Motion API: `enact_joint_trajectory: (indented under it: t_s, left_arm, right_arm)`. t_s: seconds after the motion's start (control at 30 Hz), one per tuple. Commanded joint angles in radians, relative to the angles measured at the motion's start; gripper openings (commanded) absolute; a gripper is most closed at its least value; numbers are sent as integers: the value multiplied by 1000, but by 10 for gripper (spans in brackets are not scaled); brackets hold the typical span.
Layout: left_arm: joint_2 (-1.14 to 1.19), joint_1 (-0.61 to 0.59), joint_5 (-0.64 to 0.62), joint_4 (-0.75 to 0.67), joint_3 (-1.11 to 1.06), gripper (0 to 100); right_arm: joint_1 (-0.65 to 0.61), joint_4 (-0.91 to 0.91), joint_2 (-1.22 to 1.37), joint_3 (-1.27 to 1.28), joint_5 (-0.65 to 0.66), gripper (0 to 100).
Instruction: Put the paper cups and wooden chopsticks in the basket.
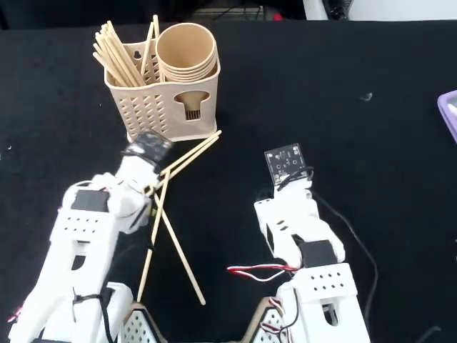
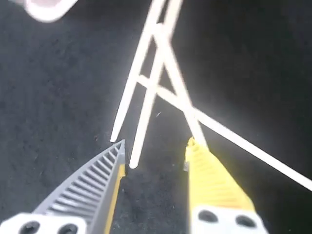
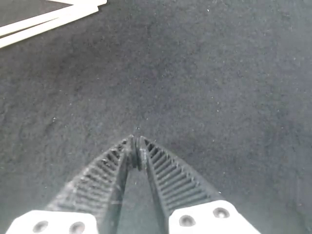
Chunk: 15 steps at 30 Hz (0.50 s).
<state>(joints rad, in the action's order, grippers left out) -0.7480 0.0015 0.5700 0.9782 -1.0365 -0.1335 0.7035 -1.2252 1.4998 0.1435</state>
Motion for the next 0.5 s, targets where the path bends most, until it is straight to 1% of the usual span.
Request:
enact_joint_trajectory:
  t_s: [0.0,0.03,0.13,0.37,0.47]
  left_arm:
    - [-11,21,34,-2,15,251]
    - [6,21,32,-5,21,263]
    - [95,10,35,-21,67,255]
    - [399,-18,37,-21,282,252]
    - [462,-19,38,-21,346,252]
  right_arm:
    - [11,-25,-21,-7,-6,11]
    - [11,-25,-21,-7,-6,11]
    - [11,-25,-21,-7,-6,11]
    - [11,-25,-28,5,-5,11]
    - [11,-35,-28,7,-5,11]
